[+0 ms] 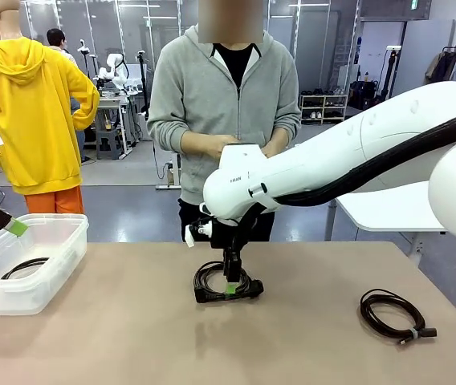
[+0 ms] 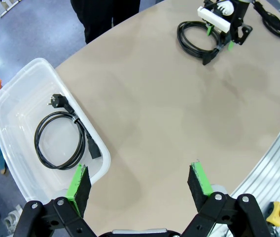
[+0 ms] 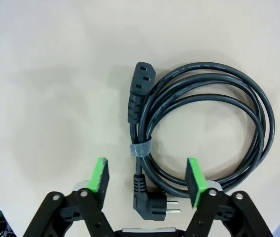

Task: Organize and store the cables.
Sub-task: Place the Power Cable into the Organizing box.

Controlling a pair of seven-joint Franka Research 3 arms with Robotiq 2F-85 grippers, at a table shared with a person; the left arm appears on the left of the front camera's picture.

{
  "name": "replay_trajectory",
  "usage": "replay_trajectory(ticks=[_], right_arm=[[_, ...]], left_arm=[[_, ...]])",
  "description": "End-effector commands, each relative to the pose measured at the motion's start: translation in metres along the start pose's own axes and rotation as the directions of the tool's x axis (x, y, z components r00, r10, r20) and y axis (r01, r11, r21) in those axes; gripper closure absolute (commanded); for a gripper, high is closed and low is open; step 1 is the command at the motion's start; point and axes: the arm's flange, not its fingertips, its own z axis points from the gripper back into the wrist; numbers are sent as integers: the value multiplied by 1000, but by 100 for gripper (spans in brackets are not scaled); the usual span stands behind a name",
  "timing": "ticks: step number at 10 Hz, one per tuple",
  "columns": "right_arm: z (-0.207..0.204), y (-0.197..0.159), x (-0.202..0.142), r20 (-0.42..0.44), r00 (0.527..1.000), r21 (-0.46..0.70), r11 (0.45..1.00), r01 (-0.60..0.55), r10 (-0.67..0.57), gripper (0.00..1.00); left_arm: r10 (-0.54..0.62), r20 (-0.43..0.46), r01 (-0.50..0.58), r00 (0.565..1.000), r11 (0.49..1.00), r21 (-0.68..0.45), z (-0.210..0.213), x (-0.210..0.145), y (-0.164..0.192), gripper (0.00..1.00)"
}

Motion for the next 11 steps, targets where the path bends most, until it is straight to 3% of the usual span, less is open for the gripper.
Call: replay_trajectory(ticks=[1,2,3,5,6,8,11], right_arm=[[14,15,-18,55,998,-19,1000,-9,10,0],[26,20,-23,71,997,-46,999,1,3,0],[40,27,-34,95,995,-68,998,2,5,0],[75,48,-87,194,981,-74,997,6,8,0],[94,61,-124,242,970,-81,996,45,-24,0],[113,81,-184,339,933,-111,980,165,-119,0],[143,123,-289,490,823,-185,888,420,-287,0]], left_arm=[[13,3,-13,1000,1000,4,-1,2,-2,0],[0,0,0,1000,1000,0,0,0,0,0],[-23,-6,23,1000,1000,0,-6,19,-4,0],[-129,16,130,991,991,-15,-19,63,-28,0],[-193,-38,193,980,981,-1,-30,88,-46,0],[-239,-80,234,968,970,-63,-57,126,-73,0],[-343,-131,341,930,939,-40,-106,164,-130,0]])
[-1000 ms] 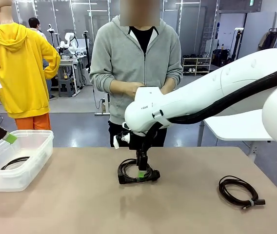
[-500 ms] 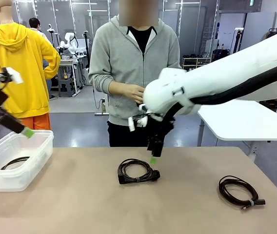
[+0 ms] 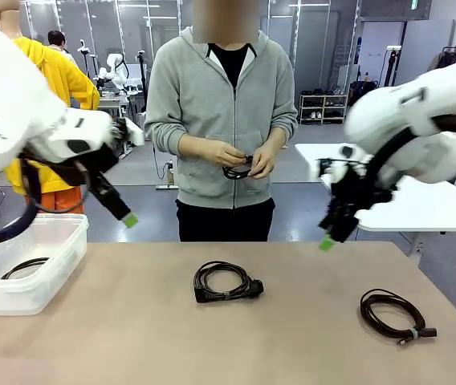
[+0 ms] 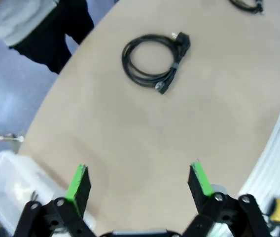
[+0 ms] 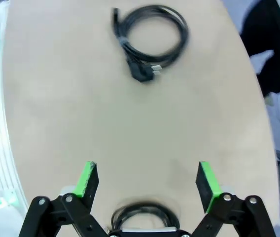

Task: Organize and store the cables.
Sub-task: Place the Power Cable into the Organizing box.

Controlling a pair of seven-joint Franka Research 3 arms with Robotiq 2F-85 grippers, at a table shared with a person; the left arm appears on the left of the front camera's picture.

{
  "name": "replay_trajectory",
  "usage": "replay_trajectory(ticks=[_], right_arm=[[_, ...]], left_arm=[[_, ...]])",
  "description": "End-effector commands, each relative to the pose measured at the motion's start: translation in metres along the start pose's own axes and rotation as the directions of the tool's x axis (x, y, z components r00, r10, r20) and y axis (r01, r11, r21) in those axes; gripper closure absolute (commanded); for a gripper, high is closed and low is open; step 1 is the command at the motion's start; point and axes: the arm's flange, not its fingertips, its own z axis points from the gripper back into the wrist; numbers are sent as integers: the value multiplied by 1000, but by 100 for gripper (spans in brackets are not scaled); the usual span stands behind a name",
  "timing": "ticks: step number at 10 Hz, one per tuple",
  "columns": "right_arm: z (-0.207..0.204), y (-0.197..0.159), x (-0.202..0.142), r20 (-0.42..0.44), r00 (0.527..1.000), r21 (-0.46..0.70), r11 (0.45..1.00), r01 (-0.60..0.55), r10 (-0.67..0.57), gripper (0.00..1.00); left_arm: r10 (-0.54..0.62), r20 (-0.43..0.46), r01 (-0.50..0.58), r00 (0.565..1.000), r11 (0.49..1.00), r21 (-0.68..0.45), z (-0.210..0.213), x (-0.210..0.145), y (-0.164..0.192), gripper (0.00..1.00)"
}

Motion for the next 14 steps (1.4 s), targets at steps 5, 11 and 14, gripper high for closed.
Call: replay_trajectory(ticks=[5,11,14], right_arm=[[85,61,-126,196,970,-116,979,168,-143,0],[107,95,-159,269,947,-162,961,225,-177,0],[107,95,-159,269,947,-162,961,225,-177,0]], left_arm=[[-162,-86,165,983,986,36,-114,81,-63,0],[-216,-71,216,974,976,-6,-155,95,-72,0],[-216,-71,216,974,976,-6,-155,95,-72,0]])
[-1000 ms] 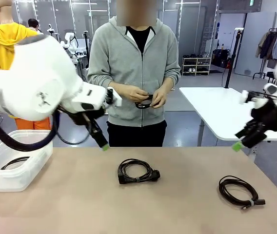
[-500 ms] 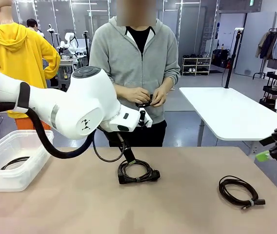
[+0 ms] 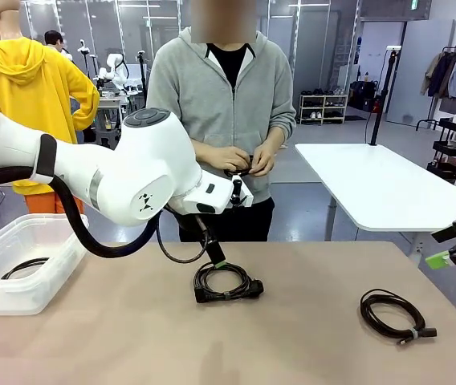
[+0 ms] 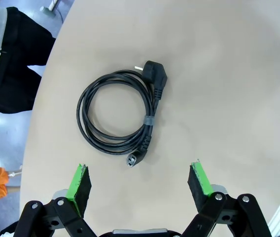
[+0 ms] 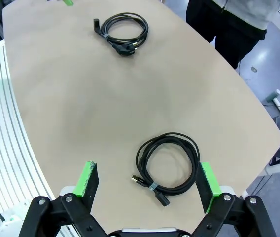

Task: Organize and store the cables.
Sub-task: Place the Power Cable into the Organizing box.

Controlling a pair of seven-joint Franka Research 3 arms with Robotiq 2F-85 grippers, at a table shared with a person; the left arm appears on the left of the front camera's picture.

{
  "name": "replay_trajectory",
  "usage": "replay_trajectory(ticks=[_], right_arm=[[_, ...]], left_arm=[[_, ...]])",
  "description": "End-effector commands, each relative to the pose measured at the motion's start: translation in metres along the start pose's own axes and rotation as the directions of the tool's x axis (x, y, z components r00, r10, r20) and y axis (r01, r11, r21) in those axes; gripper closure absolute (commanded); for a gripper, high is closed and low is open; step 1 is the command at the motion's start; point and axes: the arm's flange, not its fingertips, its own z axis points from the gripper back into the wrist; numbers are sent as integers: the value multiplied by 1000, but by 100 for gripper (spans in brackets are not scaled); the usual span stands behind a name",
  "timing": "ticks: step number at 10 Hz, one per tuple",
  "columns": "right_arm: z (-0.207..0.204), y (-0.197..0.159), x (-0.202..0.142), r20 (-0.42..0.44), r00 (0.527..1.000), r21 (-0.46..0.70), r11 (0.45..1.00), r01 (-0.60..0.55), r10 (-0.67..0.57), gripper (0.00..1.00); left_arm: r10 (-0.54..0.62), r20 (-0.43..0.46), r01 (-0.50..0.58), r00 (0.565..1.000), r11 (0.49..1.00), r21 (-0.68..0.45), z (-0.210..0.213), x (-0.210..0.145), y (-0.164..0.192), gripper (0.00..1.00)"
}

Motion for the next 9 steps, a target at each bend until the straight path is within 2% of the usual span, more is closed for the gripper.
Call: replay_trajectory(ticks=[1,2,4,6,9], right_arm=[[-1,-1,1,7,1000,-1,1000,11,-11,0],[-1,-1,1,7,1000,-1,1000,11,-11,0],[-1,-1,1,7,1000,-1,1000,11,-11,0],[-1,-1,1,7,1000,-1,1000,11,-11,0],[-1,-1,1,7,1000,-1,1000,11,-11,0]], left_arm=[[3,1,-3,1000,1000,3,1,0,2,0],[-81,-43,80,996,997,-11,-9,13,-7,0],[-155,-35,154,987,988,-22,-27,33,-7,0],[-254,-168,239,953,965,-104,-57,54,-7,0],[-295,-258,261,920,952,-161,-61,77,1,0]])
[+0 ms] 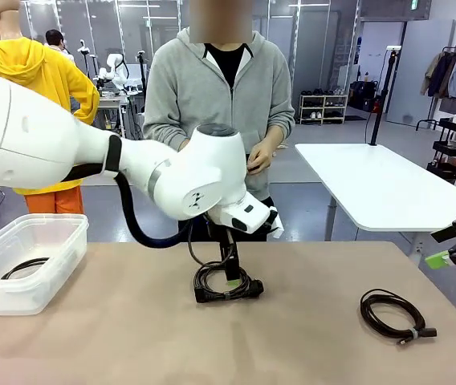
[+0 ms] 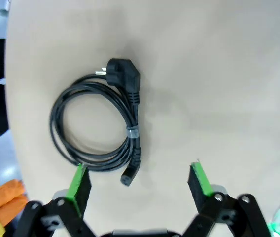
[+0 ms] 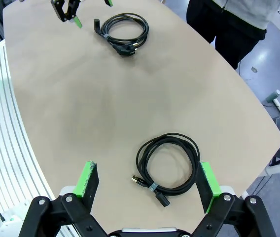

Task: Organize and store the cables.
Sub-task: Place the Power Cable into the Organizing box.

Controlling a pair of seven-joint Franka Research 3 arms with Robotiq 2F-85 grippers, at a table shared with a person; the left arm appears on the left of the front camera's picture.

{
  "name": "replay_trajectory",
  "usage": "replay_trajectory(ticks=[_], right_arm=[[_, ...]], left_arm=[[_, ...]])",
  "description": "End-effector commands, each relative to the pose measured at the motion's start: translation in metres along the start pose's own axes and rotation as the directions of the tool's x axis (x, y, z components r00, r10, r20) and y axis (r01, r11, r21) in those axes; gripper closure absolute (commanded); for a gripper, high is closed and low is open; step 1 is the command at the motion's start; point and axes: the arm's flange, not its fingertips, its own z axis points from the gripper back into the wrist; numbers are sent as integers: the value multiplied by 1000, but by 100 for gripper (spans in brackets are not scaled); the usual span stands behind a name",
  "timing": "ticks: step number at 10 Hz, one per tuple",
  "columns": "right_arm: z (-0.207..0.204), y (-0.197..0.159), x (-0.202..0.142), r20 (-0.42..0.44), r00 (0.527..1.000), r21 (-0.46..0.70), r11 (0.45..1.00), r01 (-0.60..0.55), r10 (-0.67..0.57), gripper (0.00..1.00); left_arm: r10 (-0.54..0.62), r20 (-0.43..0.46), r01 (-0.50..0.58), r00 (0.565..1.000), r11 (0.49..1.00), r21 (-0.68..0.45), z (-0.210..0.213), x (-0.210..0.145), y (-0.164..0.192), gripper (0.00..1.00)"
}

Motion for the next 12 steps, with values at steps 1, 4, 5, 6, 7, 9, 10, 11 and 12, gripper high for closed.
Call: replay_trajectory(ticks=[1,4,5,6,7,9,10,11,12], right_arm=[[-1,0,1,5,1000,-2,1000,11,-11,0],[-1,0,1,5,1000,-2,1000,11,-11,0],[-1,0,1,5,1000,-2,1000,11,-11,0],[-1,0,1,5,1000,-2,1000,11,-11,0],[-1,0,1,5,1000,-2,1000,11,-11,0],[-1,0,1,5,1000,-2,1000,11,-11,0],[-1,0,1,5,1000,-2,1000,11,-11,0],[-1,0,1,5,1000,-2,1000,11,-11,0],[-1,0,1,5,1000,-2,1000,11,-11,0]], left_arm=[[-44,-40,42,998,999,-32,2,17,13,0],[-14,-27,12,1000,997,-75,-25,22,16,0],[8,-54,-11,998,998,-66,-40,19,17,0],[3,-29,-4,1000,998,-62,-56,14,19,0],[15,-24,-17,1000,997,-80,-69,9,20,0],[-16,9,17,1000,996,-84,-78,9,19,0],[-41,20,43,999,995,-88,-81,9,20,0],[-33,-42,28,999,994,-103,-88,8,22,0],[-27,-48,20,999,990,-142,-96,6,25,0]])
